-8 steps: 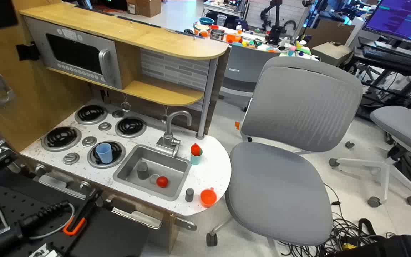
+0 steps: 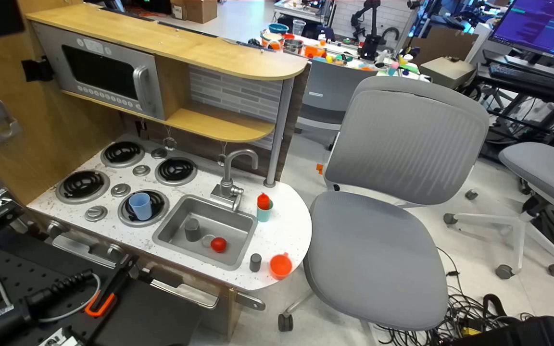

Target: Take the sauce bottle out of the blue cup and put it on the counter

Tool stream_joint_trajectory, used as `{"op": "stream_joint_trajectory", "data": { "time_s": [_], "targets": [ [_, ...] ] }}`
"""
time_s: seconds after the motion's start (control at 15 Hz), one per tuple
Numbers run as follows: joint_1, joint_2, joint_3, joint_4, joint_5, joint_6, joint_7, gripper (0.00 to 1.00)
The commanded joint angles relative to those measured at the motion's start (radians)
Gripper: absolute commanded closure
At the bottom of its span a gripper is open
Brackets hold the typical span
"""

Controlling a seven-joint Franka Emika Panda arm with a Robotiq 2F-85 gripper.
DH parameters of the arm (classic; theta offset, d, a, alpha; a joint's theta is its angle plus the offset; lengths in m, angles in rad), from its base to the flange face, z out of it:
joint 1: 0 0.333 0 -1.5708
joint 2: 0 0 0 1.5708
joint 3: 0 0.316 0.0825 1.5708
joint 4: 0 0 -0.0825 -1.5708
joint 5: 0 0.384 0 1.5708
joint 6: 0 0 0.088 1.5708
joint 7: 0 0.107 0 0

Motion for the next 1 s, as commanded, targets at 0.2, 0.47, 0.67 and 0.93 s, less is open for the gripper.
{"op": "stream_joint_trajectory", "data": {
  "time_s": [0.2,0.47,0.67,0.93],
  "targets": [
    [-0.015,0.03,0.014,0.012,0.011,0.003,0.003,0.0],
    [-0.006,0.173,0.006,0.032,0.077,0.137,0.064,0.0],
    [0.004,0.336,-0.004,0.068,0.185,0.275,0.053,0.0],
    [-0.017,0.576,0.028,0.117,0.297,0.485,0.045,0.0]
  ]
}}
